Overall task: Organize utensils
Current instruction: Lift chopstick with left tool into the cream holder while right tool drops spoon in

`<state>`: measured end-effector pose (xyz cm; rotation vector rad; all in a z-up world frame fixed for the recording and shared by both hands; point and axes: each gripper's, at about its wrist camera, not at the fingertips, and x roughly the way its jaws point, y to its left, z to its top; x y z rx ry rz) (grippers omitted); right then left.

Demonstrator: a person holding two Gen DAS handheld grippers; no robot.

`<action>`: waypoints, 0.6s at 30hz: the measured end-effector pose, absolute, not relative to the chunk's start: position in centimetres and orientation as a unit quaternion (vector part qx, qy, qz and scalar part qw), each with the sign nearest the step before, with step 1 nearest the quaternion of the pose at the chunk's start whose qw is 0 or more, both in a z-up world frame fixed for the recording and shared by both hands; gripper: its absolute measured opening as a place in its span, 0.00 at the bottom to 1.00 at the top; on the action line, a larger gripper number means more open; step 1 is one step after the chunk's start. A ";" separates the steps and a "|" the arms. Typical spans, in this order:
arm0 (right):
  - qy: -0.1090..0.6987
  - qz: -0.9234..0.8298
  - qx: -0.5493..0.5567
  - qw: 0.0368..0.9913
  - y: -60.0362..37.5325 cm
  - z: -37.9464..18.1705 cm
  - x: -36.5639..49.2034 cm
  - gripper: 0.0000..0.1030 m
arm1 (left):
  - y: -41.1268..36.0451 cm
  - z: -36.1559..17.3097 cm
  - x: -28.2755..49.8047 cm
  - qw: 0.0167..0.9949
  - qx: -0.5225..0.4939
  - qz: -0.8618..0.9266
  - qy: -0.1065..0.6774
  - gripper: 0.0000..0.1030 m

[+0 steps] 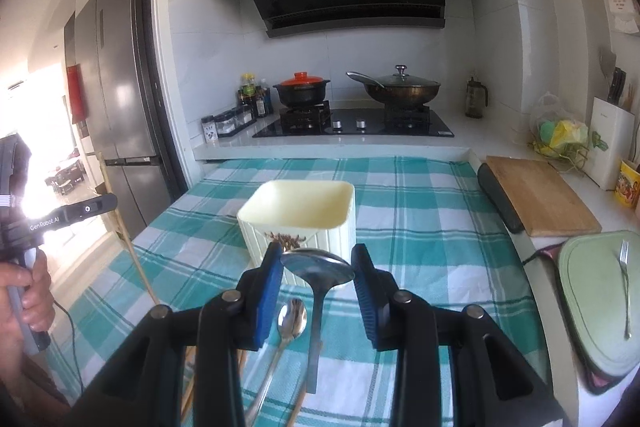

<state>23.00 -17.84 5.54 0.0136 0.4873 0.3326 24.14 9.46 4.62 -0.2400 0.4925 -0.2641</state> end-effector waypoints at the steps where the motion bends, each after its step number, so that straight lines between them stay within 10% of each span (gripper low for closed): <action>1: 0.236 0.166 0.008 0.957 -17.7 6.3 23.8 0.34 | 9.2 5.5 25.1 0.955 -0.114 -0.133 0.238 0.04; 18: 0.265 0.190 0.013 0.945 -13.1 6.8 41.9 0.34 | 3.7 6.0 40.1 0.956 -0.079 -0.133 0.250 0.04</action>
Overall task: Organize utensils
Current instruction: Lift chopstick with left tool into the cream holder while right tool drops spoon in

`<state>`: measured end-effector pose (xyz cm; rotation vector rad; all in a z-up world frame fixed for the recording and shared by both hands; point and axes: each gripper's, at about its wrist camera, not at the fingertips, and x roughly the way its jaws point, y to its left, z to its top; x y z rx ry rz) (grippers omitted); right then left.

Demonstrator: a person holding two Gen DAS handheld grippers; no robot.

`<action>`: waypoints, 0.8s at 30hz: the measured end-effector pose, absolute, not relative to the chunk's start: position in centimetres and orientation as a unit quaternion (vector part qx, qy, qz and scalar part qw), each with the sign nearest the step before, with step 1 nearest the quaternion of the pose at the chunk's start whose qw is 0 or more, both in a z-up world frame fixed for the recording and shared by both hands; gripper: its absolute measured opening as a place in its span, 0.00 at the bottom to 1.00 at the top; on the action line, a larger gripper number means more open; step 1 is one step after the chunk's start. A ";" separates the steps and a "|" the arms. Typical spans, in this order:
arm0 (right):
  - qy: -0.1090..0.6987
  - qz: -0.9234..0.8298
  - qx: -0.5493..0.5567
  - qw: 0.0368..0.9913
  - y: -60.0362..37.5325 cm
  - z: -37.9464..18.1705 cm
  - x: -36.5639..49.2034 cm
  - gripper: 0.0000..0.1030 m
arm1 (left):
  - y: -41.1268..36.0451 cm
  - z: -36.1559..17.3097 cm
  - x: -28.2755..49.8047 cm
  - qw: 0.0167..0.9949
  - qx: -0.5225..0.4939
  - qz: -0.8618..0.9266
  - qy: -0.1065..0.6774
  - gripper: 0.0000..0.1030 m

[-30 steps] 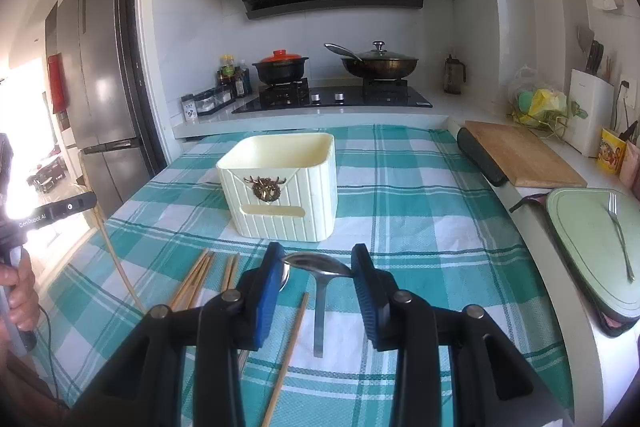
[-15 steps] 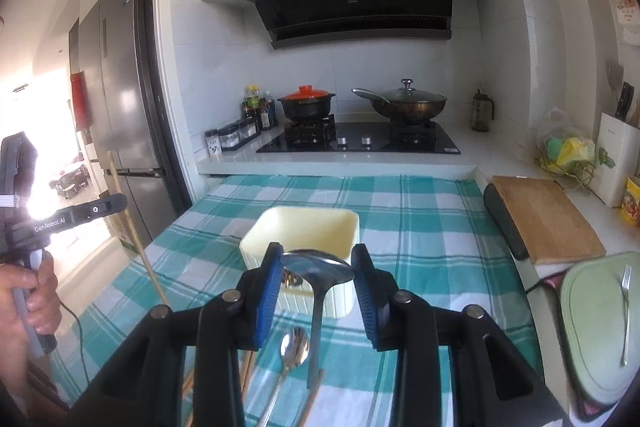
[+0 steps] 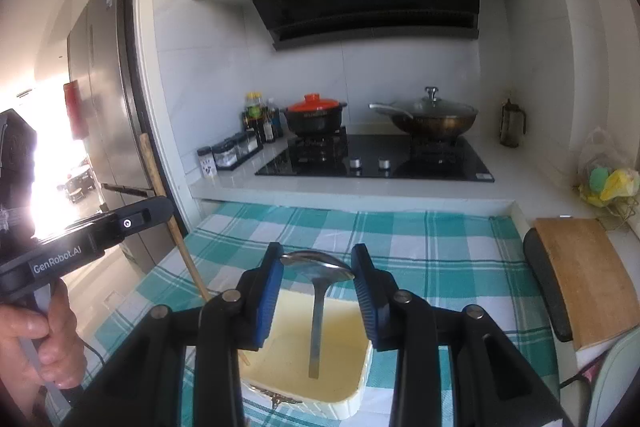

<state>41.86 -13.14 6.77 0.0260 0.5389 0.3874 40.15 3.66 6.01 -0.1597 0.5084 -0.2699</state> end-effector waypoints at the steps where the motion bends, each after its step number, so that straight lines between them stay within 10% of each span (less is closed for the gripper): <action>1: 0.285 0.193 0.014 0.939 -12.9 5.6 43.0 0.34 | 3.4 5.0 41.0 0.952 -0.077 -0.131 0.266 0.04; 11: 0.396 0.167 -0.007 0.903 -11.9 -1.5 48.9 0.35 | 1.8 -2.7 44.8 0.927 -0.063 -0.099 0.357 0.06; 13: 0.396 0.162 -0.012 0.903 -11.8 -1.9 49.4 0.47 | 2.0 -3.0 44.8 0.926 -0.062 -0.093 0.361 0.25; 15: 0.389 0.156 -0.004 0.908 -12.0 -1.6 49.3 0.70 | 2.6 -2.6 43.9 0.932 -0.060 -0.076 0.349 0.68; 24: 0.347 0.145 -0.034 0.926 -13.6 1.9 41.2 0.77 | 7.0 -0.6 34.6 0.951 -0.007 -0.029 0.308 0.94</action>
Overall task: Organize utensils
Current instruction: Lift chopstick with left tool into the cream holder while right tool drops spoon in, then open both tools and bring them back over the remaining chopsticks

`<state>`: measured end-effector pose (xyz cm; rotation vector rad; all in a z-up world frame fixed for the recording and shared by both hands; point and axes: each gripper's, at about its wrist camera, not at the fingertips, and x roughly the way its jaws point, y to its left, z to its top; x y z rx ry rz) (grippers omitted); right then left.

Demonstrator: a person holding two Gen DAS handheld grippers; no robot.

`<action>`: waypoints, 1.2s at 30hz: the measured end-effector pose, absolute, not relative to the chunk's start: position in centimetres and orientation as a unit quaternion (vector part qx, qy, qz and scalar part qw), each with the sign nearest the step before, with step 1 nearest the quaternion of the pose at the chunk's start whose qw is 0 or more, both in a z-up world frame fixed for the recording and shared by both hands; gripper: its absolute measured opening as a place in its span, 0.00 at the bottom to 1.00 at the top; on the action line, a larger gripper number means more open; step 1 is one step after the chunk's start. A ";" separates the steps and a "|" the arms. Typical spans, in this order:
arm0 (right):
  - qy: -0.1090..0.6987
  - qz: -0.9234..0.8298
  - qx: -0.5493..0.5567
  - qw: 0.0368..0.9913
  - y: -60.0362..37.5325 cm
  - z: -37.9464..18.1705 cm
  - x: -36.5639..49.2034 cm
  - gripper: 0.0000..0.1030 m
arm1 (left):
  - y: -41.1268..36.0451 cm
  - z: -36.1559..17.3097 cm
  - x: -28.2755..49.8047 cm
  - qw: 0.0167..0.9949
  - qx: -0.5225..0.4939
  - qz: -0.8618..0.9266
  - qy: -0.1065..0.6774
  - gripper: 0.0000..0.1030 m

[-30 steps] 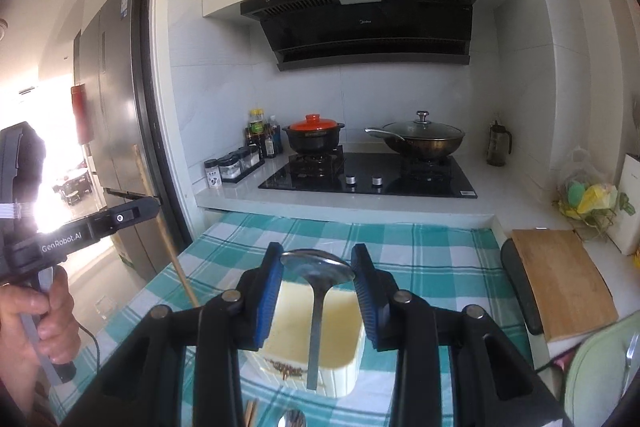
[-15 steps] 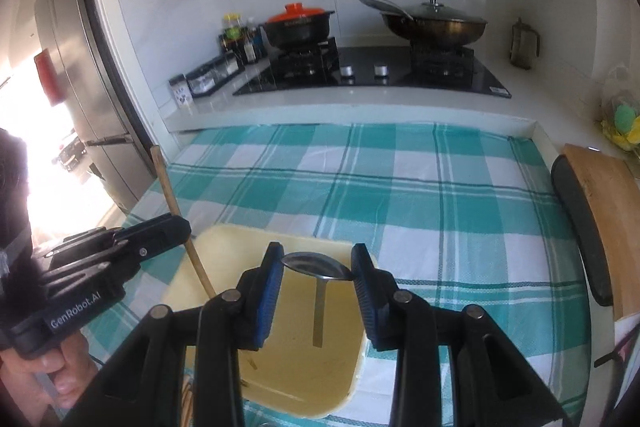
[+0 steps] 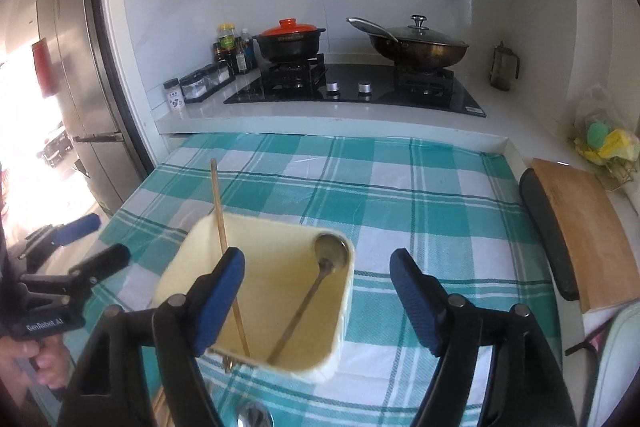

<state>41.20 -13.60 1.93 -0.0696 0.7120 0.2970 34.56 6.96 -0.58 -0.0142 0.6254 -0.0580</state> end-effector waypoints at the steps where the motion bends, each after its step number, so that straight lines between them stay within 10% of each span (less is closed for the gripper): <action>1: 0.347 0.142 -0.040 0.926 -13.9 2.1 40.0 0.77 | 7.3 -0.6 33.0 0.952 0.004 -0.022 0.306 0.95; 20: 0.342 0.173 -0.041 0.923 -17.3 -5.7 14.8 0.78 | 7.2 -5.2 15.4 0.950 -0.029 0.025 0.309 0.99; 36: 0.303 0.114 -0.094 0.942 -16.2 -6.1 10.0 0.78 | 4.4 -6.2 12.4 0.947 -0.026 -0.027 0.320 0.99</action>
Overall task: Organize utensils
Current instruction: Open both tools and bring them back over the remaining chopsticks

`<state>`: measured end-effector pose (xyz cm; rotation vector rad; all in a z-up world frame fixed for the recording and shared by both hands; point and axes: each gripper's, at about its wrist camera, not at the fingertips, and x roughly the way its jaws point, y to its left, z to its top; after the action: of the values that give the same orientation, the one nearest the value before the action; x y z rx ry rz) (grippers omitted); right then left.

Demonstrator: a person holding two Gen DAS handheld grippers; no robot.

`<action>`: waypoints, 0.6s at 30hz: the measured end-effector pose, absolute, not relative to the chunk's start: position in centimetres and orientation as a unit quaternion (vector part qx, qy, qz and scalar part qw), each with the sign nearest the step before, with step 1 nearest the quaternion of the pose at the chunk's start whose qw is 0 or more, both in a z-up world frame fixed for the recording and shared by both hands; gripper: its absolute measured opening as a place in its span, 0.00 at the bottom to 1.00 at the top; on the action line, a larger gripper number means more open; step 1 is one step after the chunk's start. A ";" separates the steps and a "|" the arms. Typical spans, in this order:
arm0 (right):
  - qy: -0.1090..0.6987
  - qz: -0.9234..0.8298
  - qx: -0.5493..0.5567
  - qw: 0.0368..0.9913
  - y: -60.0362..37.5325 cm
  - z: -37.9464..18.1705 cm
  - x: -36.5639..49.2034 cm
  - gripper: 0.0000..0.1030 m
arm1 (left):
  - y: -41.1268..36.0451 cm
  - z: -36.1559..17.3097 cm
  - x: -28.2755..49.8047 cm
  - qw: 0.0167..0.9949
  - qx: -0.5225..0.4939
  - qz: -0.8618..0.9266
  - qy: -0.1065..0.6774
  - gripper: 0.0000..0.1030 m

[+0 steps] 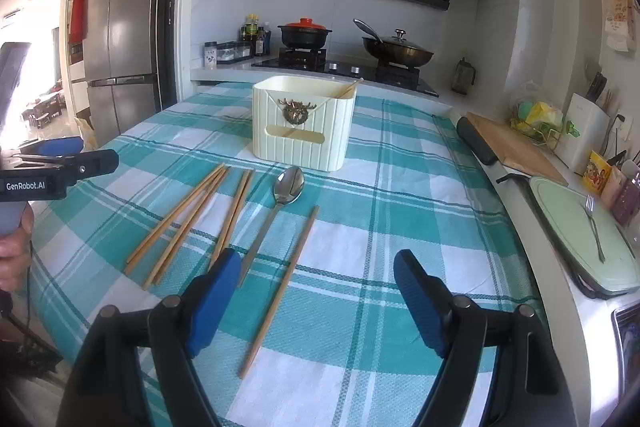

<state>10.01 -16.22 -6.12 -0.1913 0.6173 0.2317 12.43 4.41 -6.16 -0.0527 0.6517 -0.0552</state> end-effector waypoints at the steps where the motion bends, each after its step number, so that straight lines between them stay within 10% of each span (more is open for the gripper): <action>1: 0.304 0.114 -0.092 0.941 -16.1 -6.4 10.0 0.78 | 4.5 -6.3 12.3 0.947 -0.031 -0.033 0.319 0.99; 18: 0.298 0.103 -0.096 0.944 -15.7 -6.8 9.5 0.78 | 6.4 -7.1 12.4 0.941 -0.074 -0.034 0.329 0.99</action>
<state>9.55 -15.69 -6.81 -0.1948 0.6080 0.2104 12.42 6.38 -7.13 -0.1503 0.6722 -0.0689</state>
